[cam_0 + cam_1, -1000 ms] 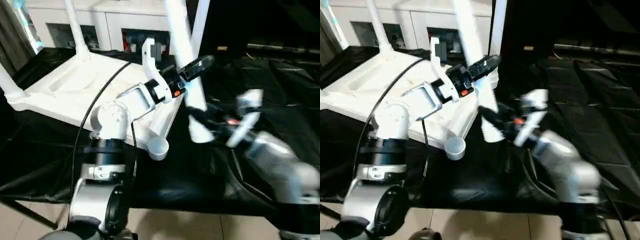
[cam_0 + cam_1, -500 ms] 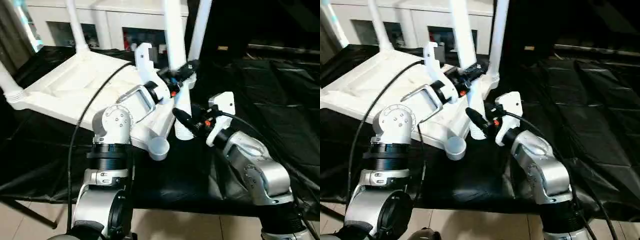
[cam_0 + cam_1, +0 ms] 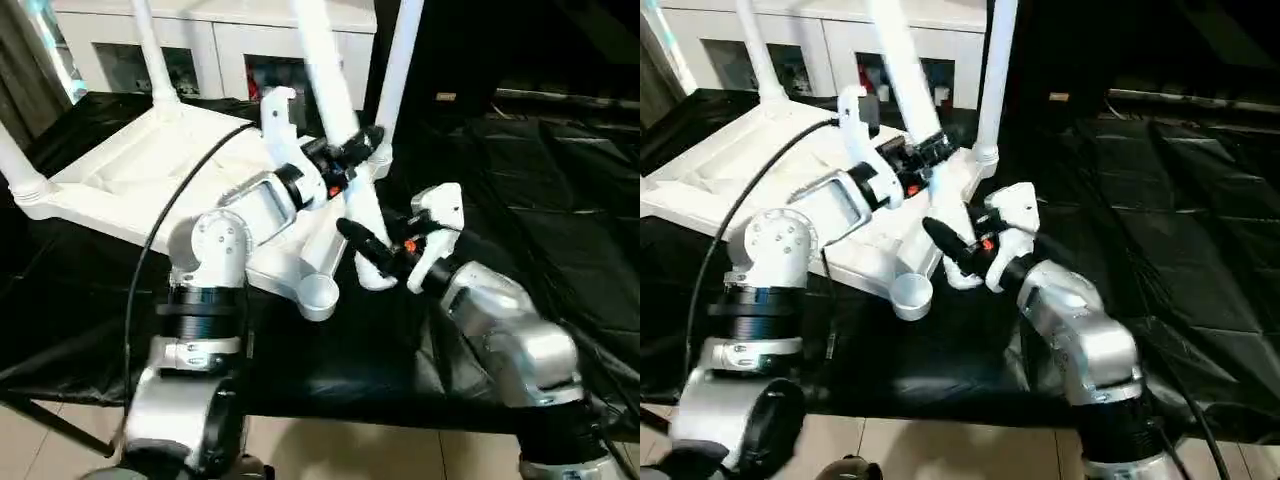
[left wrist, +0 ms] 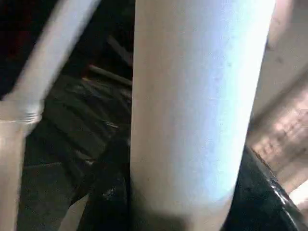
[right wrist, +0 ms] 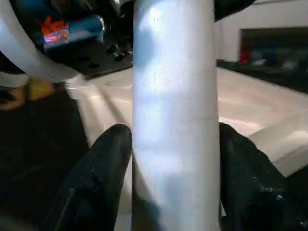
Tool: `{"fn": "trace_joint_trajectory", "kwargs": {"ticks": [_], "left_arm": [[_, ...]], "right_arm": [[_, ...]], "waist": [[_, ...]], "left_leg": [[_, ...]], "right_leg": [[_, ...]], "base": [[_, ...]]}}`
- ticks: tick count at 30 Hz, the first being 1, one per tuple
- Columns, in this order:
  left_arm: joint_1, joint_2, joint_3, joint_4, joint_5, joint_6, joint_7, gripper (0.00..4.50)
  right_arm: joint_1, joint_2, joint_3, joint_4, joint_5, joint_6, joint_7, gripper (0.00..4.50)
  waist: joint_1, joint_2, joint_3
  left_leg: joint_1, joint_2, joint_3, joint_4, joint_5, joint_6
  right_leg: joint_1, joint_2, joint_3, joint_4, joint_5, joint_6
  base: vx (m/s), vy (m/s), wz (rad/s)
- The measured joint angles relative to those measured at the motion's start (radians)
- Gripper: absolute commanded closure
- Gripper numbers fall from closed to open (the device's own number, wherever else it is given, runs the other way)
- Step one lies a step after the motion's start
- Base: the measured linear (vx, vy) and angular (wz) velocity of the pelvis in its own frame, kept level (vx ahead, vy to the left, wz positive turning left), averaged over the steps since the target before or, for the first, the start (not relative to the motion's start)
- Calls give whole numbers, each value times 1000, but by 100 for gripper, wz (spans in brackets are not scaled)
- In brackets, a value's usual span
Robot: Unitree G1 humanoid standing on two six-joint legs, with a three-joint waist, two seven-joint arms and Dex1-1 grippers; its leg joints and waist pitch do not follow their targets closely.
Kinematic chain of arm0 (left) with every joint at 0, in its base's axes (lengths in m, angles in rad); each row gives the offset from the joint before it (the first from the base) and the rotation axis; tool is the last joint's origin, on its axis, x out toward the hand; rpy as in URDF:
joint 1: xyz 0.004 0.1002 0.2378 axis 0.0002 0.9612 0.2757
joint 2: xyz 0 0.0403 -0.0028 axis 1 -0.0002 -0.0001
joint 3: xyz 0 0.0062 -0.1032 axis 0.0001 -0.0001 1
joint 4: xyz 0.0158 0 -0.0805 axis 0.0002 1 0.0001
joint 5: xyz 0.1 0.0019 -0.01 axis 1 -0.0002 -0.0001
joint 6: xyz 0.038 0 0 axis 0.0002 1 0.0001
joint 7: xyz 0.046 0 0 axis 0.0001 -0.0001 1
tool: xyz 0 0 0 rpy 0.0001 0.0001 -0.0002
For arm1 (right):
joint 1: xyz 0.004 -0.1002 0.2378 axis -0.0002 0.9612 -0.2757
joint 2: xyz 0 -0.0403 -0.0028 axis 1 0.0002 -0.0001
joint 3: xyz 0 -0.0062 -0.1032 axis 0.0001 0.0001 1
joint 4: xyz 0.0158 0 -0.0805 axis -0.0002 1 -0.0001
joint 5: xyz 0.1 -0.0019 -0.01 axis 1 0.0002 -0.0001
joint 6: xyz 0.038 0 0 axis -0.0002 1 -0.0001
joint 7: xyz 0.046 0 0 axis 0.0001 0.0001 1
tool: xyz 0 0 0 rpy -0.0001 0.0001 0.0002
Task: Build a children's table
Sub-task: Pick table leg
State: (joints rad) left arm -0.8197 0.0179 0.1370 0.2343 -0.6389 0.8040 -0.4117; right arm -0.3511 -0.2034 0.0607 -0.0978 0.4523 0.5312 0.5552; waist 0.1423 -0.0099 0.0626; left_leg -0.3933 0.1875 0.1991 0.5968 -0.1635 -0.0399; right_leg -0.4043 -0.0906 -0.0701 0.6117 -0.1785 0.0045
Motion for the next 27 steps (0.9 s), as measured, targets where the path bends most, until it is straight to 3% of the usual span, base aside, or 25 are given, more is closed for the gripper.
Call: {"fn": "trace_joint_trajectory", "kwargs": {"ticks": [4, 7, 12, 18, 23, 27], "left_arm": [[0, 100, -52, 0, -3, 38, -145, 262], [0, 137, -65, -1, -6, 50, -210, 262], [-11, 195, -100, -1, -48, 101, -360, 262], [-15, 178, -74, -10, -115, 159, -385, 262], [-17, 133, -63, -49, -183, 173, -415, 262], [-18, 133, -51, -57, -201, 184, -426, 262]], "right_arm": [[-36, -105, -41, -6, 134, 138, 141, 146], [-61, -148, -81, -10, 195, 195, 202, 146], [-103, -277, -95, -6, 326, 344, 373, 146], [-104, -292, -87, -5, 342, 399, 421, 146], [-104, -290, -49, -3, 362, 431, 433, 146], [-113, -289, -48, 2, 371, 458, 451, 180]], "waist": [[-1, 0, 0], [0, 0, 0], [5, -2, 0], [8, -3, 0], [12, -7, 1], [12, -9, 2]], "left_leg": [[0, 0, 0, 0, 0, 0], [1, 0, 0, 0, 0, 0], [1, 0, 1, 1, 0, 0], [2, 0, 1, 3, 1, -1], [2, 1, 1, 4, 1, -1], [2, 1, 1, 4, 1, -1]], "right_leg": [[0, 0, 0, 1, 0, 0], [0, 0, 0, 2, 0, 0], [0, 0, 0, 2, 0, -1], [0, 0, 0, 5, 1, -1], [0, 0, 0, 5, 1, -1], [0, 0, 0, 5, 1, -1]], "base": [[0, 0, 0], [0, 0, 0], [0, 0, 0], [0, 0, 0], [0, 0, 0], [0, 0, 0]]}}
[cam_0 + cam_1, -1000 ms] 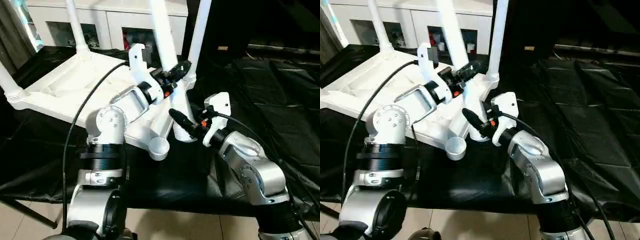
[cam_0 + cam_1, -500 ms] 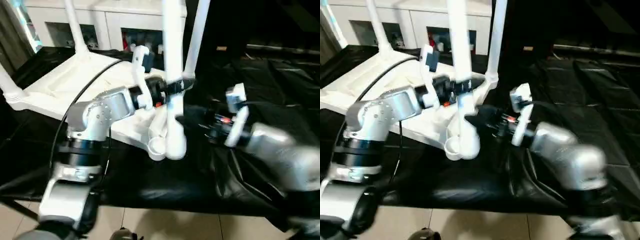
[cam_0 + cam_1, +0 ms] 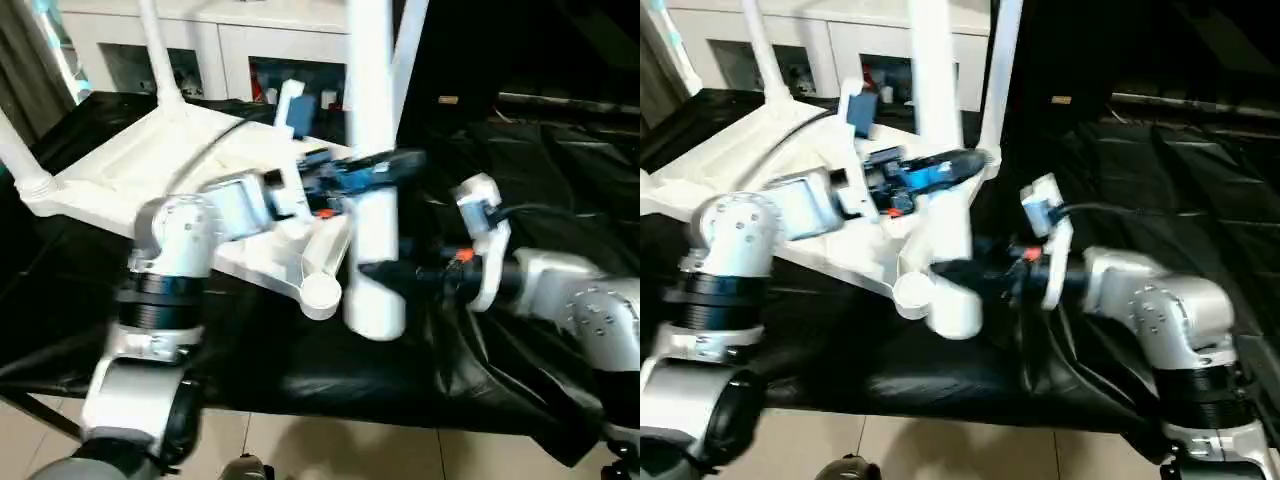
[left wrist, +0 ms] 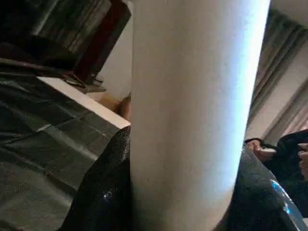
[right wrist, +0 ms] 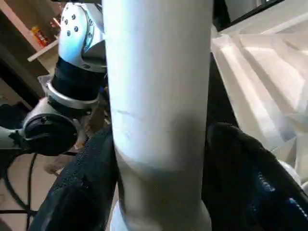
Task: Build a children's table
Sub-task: Pick table leg
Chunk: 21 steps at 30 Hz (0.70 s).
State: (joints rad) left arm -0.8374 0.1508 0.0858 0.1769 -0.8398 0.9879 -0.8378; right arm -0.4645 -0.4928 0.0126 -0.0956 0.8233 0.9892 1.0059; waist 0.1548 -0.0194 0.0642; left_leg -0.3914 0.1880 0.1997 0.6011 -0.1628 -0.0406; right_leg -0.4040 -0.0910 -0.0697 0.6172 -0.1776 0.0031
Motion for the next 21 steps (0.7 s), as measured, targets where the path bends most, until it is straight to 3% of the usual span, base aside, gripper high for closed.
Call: {"fn": "trace_joint_trajectory", "kwargs": {"ticks": [2, 7, 14, 17, 21], "left_arm": [[0, 0, 9, 0, -7, 9, 0, 262], [0, 4, 11, 1, -9, 10, -2, 262], [0, -6, 24, 1, -9, -5, 19, 262], [0, -24, 43, 6, -8, -13, 66, 192], [0, -52, 55, 3, 47, -56, 192, 185]], "right_arm": [[-7, 2, 3, 0, 6, 10, 5, 215], [-8, 10, 3, 0, 13, 15, 1, 249], [-8, 43, -5, 0, 8, 1, -33, 256], [-7, 61, -8, 0, 0, -14, -74, 257], [2, 94, -7, 0, -45, -41, -154, 257]], "waist": [[0, -1, 0], [3, -1, 0], [9, -1, 0], [12, -1, 0], [13, -1, 0]], "left_leg": [[0, 0, 0, 0, 0, 0], [0, 0, 0, 0, 0, 0], [0, 0, 0, 0, 0, 0], [0, 0, 0, 0, 0, 0], [0, 0, 0, 0, 1, -1]], "right_leg": [[0, 0, 0, 0, 0, 0], [0, 0, 0, 0, 0, 0], [0, 0, 0, 0, 0, 0], [0, 0, 0, 0, 0, 0], [0, 0, 0, 0, 0, 0]], "base": [[0, 0, 0], [0, 0, 0], [0, 0, 0], [0, 0, 0], [0, 0, 0]]}}
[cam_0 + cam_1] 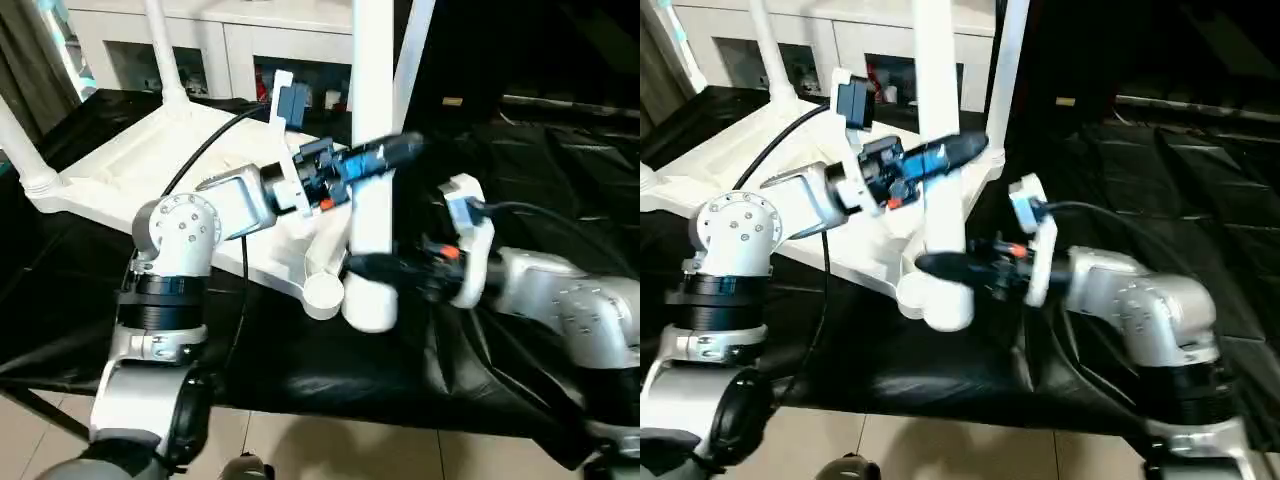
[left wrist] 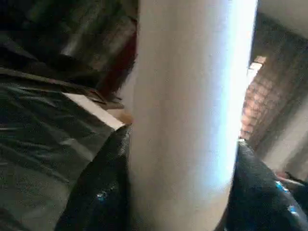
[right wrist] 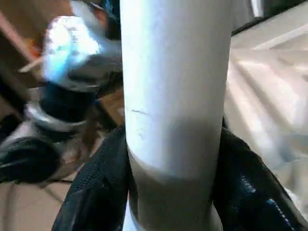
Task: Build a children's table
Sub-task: Pick table leg
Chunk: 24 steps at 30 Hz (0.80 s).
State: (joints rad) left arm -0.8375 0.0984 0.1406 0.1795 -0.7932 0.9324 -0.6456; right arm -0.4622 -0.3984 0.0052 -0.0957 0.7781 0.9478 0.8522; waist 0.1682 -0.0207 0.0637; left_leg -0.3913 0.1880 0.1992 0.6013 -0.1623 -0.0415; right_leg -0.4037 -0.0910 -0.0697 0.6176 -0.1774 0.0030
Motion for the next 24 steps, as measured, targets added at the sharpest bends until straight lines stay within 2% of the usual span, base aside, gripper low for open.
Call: {"fn": "trace_joint_trajectory", "kwargs": {"ticks": [6, 7, 17, 19, 22, 24], "left_arm": [[21, -34, 5, -55, 34, -29, 125, 231], [22, -38, 8, -57, 34, -29, 135, 253], [22, -53, 18, -84, 35, -44, 182, 264], [22, -55, 20, -87, 34, -45, 188, 264], [22, -54, 31, -87, 31, -39, 199, 264], [21, -53, 41, -86, 14, -27, 197, 264]], "right_arm": [[0, 35, -7, 1, -31, -18, -81, 257], [0, 35, -7, 1, -32, -19, -84, 257], [-10, 42, -11, 1, -36, -39, -99, 259], [-12, 44, -9, 1, -42, -48, -99, 203], [-25, 47, -8, 5, -52, -54, -107, 181], [-48, 62, -23, 28, -25, -29, -106, 154]], "waist": [[-2, -1, 0], [-2, -1, 0], [-3, -3, 1], [-2, -3, 1], [-3, -3, 0], [-4, -3, 0]], "left_leg": [[0, 0, 0, 0, 0, 0], [0, 0, 0, 0, 0, 0], [0, 0, 0, 0, 0, 0], [0, 0, 0, 0, 0, 0], [0, 0, 0, 0, 0, 0], [0, 0, 0, 0, 0, -1]], "right_leg": [[0, 0, 0, -1, 0, 1], [0, 0, 0, -1, 0, 1], [0, 0, 0, -1, 0, 1], [0, 0, 0, -1, 0, 1], [0, 0, 0, 0, 0, 1], [0, 0, 0, 0, 1, 1]], "base": [[0, 0, 0], [0, 0, 0], [0, 0, 0], [0, 0, 0], [0, 0, 0], [0, 0, 0]]}}
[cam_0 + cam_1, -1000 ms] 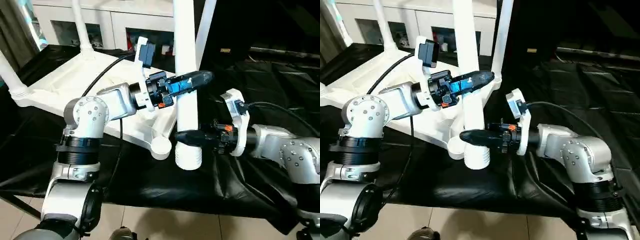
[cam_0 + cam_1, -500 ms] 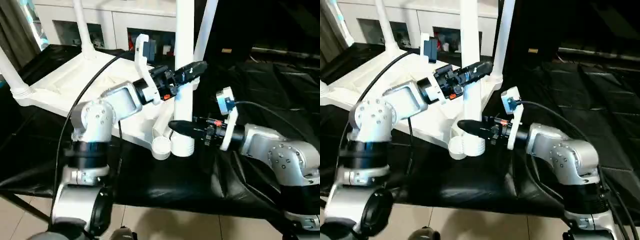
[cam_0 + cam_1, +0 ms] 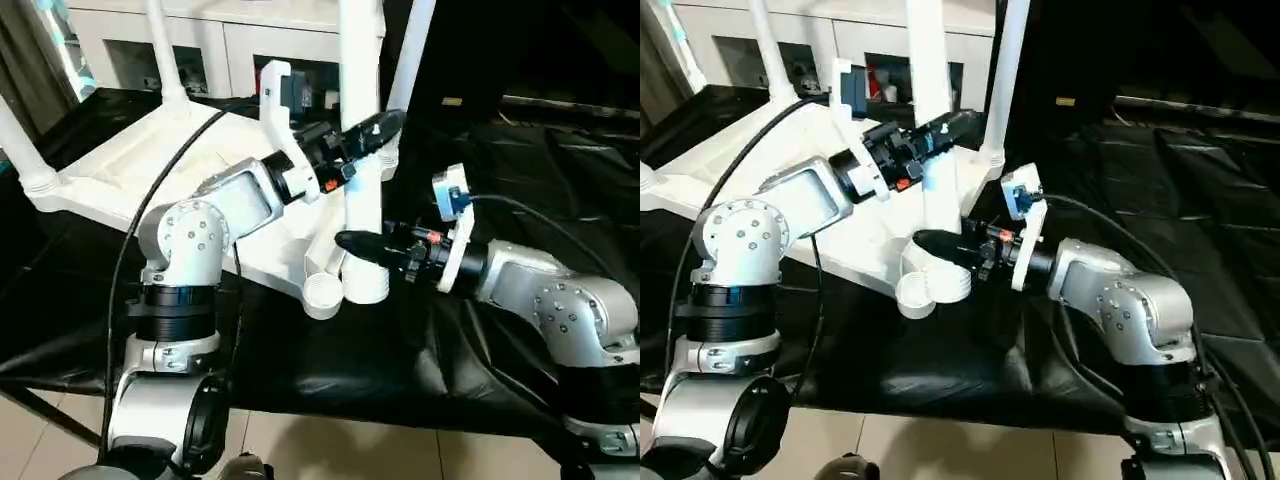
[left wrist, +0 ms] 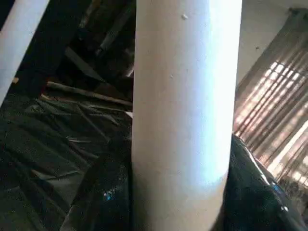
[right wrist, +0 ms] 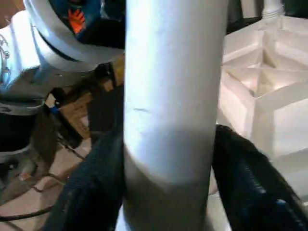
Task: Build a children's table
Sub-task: Pick table leg
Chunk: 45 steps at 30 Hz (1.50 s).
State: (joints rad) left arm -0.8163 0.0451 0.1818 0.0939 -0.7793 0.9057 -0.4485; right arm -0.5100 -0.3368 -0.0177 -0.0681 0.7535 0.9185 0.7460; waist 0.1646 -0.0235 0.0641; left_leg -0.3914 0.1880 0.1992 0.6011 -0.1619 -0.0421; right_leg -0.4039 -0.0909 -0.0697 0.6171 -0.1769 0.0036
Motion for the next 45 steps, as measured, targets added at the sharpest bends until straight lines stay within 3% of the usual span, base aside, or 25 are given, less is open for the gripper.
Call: {"fn": "trace_joint_trajectory", "kwargs": {"ticks": [3, 8, 20, 32, 33, 34, 35, 38, 39, 41, 45], "left_arm": [[-10, -18, 37, 29, -73, 47, -9, 264], [-35, -33, 117, 109, -164, 91, -6, 265], [-38, -37, 157, 160, -264, 174, -22, 265], [-38, 1, 127, 149, -261, 167, -71, 265], [-38, 3, 122, 148, -253, 158, -76, 265], [-38, 4, 105, 144, -224, 127, -81, 209], [-40, 4, 96, 143, -208, 111, -80, 195], [-38, 23, 53, 121, -126, 62, -53, 188], [-37, 26, 37, 108, -91, 44, -33, 158], [-32, 25, 10, 82, -35, 4, 17, 151], [-11, -9, 26, 63, 2, -54, 127, 142]], "right_arm": [[-55, 8, -44, 35, 78, 81, 6, 139], [-114, -36, -53, 74, 120, 173, 43, 136], [-130, -80, -54, 74, 197, 290, 91, 136], [-116, -57, -53, 61, 220, 300, 81, 246], [-112, -52, -53, 60, 217, 291, 75, 246], [-106, -40, -48, 55, 192, 259, 60, 252], [-104, -28, -42, 55, 176, 240, 49, 254], [-95, -9, -2, 39, 62, 132, -39, 256], [-90, 0, 7, 37, 30, 101, -65, 258], [-78, 15, 21, 38, -23, 54, -120, 259], [-61, 28, 47, 50, -125, -6, -212, 259]], "waist": [[0, 0, 0], [3, -1, 0], [7, -7, 0], [9, -7, 0], [9, -7, 0], [9, -7, 0], [8, -7, 0], [6, -7, 0], [6, -7, 0], [5, -6, 0], [3, -6, 0]], "left_leg": [[0, 0, 0, 0, 0, 0], [0, 0, 0, 0, 0, 0], [-1, 0, 0, 0, 0, 0], [-1, 0, -1, 0, 1, -1], [-1, 0, -1, 0, 1, -1], [-1, 0, -1, 0, 1, -2], [-1, 0, -1, 0, 1, -2], [-1, 0, -1, 0, 2, -4], [-1, 0, -1, -1, 2, -4], [-1, 0, -2, -1, 3, -4], [-1, 0, -2, -1, 3, -5]], "right_leg": [[0, 0, 0, 0, 0, 0], [0, 0, 0, 0, 0, 0], [0, 0, 0, 0, 0, 0], [0, 0, 0, 0, 0, 0], [0, 0, 0, 0, 1, 0], [0, 0, 0, 0, 1, 0], [0, 0, 0, 0, 1, 1], [0, 0, 0, 0, 2, 4], [0, 0, 0, -1, 1, 6], [0, 0, 0, -1, 0, 8], [0, 0, 0, -1, 1, 8]], "base": [[0, 0, 0], [0, 0, 0], [0, 0, 0], [0, 0, 0], [0, 0, 0], [0, 0, 0], [0, 0, 0], [0, 0, 0], [0, 0, 0], [0, 0, 0], [0, 0, 0]]}}
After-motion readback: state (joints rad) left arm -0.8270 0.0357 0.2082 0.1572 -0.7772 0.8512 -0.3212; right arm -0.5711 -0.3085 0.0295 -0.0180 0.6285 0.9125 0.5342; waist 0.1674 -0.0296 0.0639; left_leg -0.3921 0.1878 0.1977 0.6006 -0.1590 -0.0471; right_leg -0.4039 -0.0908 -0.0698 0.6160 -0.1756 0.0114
